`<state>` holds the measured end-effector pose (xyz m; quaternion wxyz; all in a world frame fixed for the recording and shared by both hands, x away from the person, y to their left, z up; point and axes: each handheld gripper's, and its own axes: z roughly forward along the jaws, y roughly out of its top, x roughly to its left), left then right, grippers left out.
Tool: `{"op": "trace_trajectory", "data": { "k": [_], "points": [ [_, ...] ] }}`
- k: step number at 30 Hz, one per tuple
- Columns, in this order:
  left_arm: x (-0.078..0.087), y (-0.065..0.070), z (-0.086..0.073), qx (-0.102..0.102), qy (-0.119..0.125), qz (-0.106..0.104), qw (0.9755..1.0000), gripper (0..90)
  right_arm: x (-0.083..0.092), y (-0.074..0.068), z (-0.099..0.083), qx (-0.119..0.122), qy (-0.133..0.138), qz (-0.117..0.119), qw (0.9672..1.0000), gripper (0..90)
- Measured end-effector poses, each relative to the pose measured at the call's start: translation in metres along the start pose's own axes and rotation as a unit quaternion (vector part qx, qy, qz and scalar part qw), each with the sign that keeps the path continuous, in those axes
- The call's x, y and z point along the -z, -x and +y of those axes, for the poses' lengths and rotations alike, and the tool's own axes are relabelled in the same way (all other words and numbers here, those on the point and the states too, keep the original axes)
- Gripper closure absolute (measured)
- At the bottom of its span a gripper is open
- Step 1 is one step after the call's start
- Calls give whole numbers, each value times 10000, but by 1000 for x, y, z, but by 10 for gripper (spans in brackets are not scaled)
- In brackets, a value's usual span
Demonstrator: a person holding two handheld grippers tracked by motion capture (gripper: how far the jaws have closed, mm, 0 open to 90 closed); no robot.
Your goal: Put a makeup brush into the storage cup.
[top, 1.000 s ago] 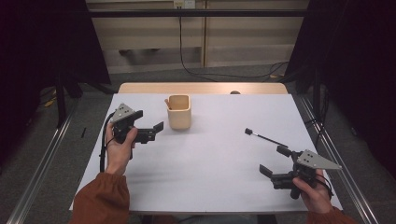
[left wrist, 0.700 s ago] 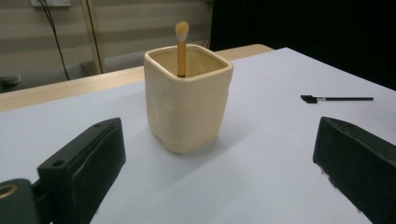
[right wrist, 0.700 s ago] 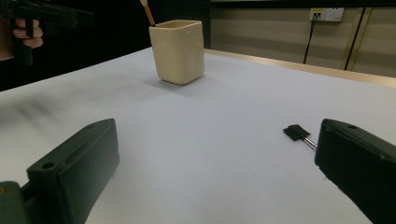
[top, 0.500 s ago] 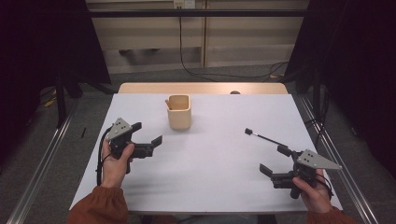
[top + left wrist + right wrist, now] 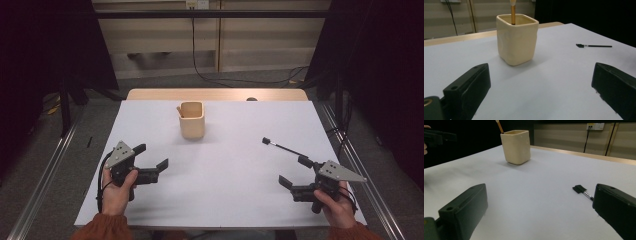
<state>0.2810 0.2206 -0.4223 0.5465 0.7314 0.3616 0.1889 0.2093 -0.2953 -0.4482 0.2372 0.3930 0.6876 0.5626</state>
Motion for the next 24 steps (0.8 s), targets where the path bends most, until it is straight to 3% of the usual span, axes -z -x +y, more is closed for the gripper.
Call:
{"op": "trace_trajectory", "data": {
  "k": [6,15,20,24],
  "points": [
    [11,2,-12,171,-13,42,9998,22,2,0,0,3,12,6,10000,0],
    [22,4,-18,141,133,161,9997,21,1,0,0,24,30,23,10000,0],
    [22,6,-19,205,196,113,9995,19,2,-1,1,59,50,92,9999,0],
    [20,8,-21,148,114,107,9998,16,2,-1,2,52,23,86,9999,0]
  ]
}}
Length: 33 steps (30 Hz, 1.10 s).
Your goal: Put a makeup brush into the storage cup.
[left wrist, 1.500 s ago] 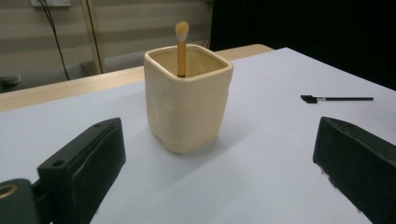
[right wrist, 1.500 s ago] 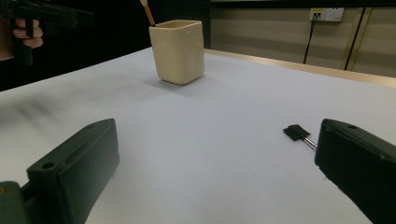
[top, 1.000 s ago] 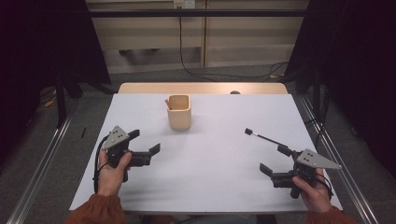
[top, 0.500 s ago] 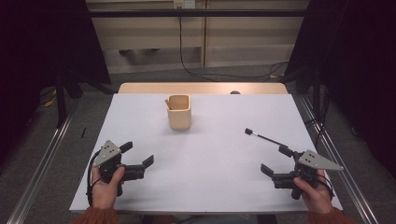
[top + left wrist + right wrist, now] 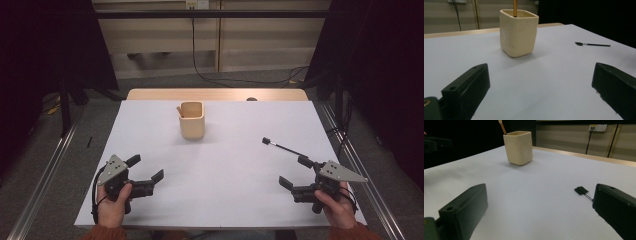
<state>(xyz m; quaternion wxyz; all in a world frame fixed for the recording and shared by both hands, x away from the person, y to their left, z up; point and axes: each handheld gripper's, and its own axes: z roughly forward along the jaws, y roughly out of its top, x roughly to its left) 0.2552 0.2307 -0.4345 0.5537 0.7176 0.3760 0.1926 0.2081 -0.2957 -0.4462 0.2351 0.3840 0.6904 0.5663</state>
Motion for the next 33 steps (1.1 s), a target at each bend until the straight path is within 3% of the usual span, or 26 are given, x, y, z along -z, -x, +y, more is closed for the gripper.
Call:
{"op": "trace_trajectory", "data": {
  "k": [7,13,19,33],
  "points": [
    [5,2,0,-12,20,56,10000,16,1,1,1,-37,15,11,10000,0],
    [7,5,-1,-121,-18,58,9999,16,4,5,6,-234,156,-58,9996,0],
    [12,3,-3,-50,28,53,10000,16,5,18,20,-234,349,-194,9989,0],
    [13,2,-4,-72,-10,75,9999,18,-23,58,48,48,127,-483,9987,0]
  ]
}}
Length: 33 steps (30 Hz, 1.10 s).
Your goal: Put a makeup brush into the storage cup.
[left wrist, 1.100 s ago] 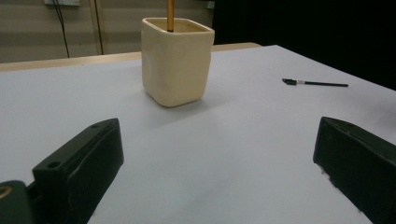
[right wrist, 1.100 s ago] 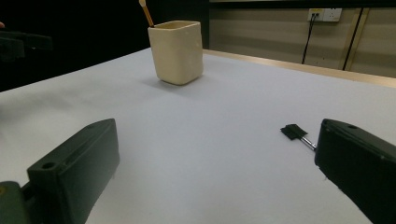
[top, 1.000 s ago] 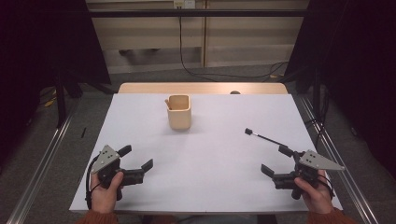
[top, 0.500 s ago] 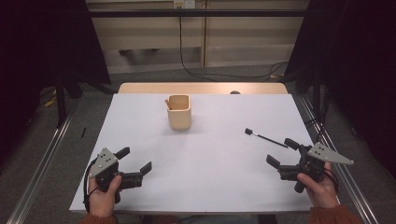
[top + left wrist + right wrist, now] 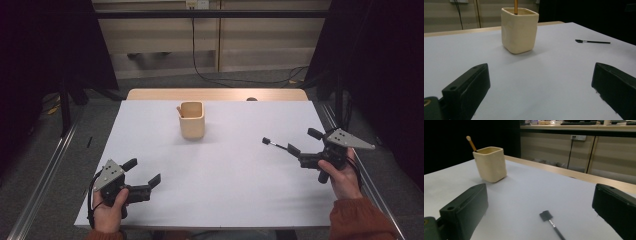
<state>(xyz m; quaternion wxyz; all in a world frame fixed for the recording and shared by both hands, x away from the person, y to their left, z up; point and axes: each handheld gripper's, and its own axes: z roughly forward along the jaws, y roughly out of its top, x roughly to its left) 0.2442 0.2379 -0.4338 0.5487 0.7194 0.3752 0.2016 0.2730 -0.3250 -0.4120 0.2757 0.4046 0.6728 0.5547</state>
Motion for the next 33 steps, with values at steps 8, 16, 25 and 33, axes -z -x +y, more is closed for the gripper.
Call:
{"op": "trace_trajectory", "data": {
  "k": [8,16,25,33],
  "points": [
    [0,1,1,-31,33,1,10000,19,-25,17,13,60,-132,-96,9998,1],
    [0,2,1,-19,23,-34,10000,19,-44,32,25,102,-501,-294,9983,39],
    [-2,2,1,-48,-4,-65,10000,19,-63,48,29,327,-1082,-269,9932,98],
    [-2,1,0,-45,-13,-9,10000,17,-75,56,38,239,-1903,-16,9814,89]
  ]
}}
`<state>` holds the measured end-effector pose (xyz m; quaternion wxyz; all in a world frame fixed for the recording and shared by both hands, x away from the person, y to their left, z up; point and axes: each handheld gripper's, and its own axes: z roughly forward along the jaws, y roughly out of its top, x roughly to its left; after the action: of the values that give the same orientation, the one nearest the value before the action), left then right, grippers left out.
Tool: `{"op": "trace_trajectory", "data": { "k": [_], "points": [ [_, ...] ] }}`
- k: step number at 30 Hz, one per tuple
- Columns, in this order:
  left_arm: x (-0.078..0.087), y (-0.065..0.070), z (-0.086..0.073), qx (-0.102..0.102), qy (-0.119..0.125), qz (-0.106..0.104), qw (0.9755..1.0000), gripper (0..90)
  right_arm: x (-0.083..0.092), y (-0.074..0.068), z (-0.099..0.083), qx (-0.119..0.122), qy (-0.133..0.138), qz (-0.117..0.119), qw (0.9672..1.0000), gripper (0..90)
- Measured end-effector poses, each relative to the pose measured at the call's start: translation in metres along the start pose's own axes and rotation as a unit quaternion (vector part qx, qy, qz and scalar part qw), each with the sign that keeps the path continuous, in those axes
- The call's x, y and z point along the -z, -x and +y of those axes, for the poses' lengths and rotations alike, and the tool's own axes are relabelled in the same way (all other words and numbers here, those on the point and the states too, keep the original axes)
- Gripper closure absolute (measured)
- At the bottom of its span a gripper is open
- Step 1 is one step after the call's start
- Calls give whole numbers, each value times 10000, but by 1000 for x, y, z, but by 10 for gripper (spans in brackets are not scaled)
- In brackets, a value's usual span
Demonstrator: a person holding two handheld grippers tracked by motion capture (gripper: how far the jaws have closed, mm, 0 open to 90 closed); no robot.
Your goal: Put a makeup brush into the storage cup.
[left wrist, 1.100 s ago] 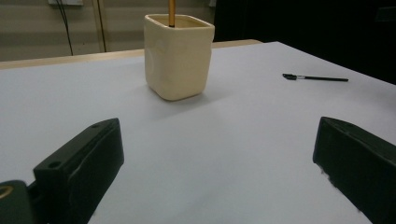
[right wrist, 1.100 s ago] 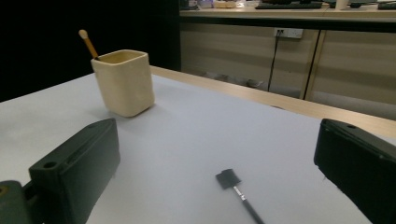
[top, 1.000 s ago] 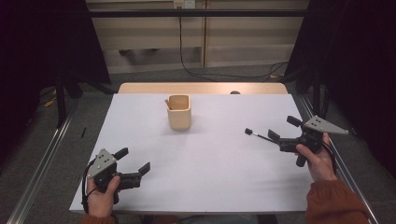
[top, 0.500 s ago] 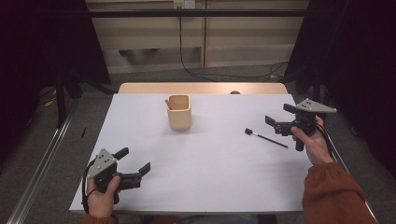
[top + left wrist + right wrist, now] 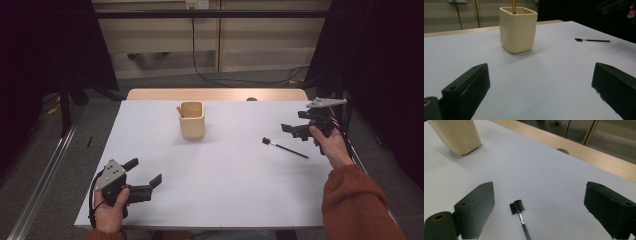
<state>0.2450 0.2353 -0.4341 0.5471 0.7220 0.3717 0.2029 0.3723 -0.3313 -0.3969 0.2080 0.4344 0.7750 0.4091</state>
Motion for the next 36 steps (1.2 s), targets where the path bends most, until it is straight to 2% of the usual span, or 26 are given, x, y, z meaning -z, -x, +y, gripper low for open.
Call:
{"op": "trace_trajectory", "data": {
  "k": [6,10,12,14,17,21,24,26,28,29,31,33,34,36],
  "points": [
    [0,0,0,3,-19,-25,10000,17,-2,3,6,25,-402,41,9992,99],
    [-3,0,0,-16,-85,-62,9999,17,-2,7,11,106,-745,80,9971,88],
    [-3,0,0,-15,-90,-72,9999,17,-2,9,12,181,-806,375,9959,43],
    [-3,0,0,-23,-87,-78,9999,17,-5,10,11,215,-1061,531,9927,42],
    [-3,0,0,-18,-81,-84,9999,17,-9,11,11,310,-1413,583,9878,54],
    [-3,1,0,-16,-101,-86,9999,17,-13,11,13,556,-1766,644,9806,95],
    [-4,0,0,-41,-127,-88,9999,17,-17,11,13,717,-2153,698,9714,145],
    [-4,1,0,-40,-126,-98,9999,17,-20,11,12,841,-2446,738,9631,191],
    [-4,1,0,-45,-135,-111,9998,17,-22,12,10,908,-2612,766,9580,227],
    [-4,1,0,-45,-134,-110,9998,17,-24,12,9,988,-2752,812,9528,260],
    [-4,1,0,-45,-134,-112,9998,17,-26,12,7,1085,-2923,769,9470,268],
    [-4,1,0,-42,-135,-114,9998,17,-28,11,6,1162,-3124,805,9394,334],
    [-4,1,0,-50,-132,-126,9998,17,-29,12,6,1234,-3213,824,9353,339],
    [-4,1,0,-46,-136,-121,9998,17,-32,13,5,1307,-3339,843,9297,383]
  ]
}}
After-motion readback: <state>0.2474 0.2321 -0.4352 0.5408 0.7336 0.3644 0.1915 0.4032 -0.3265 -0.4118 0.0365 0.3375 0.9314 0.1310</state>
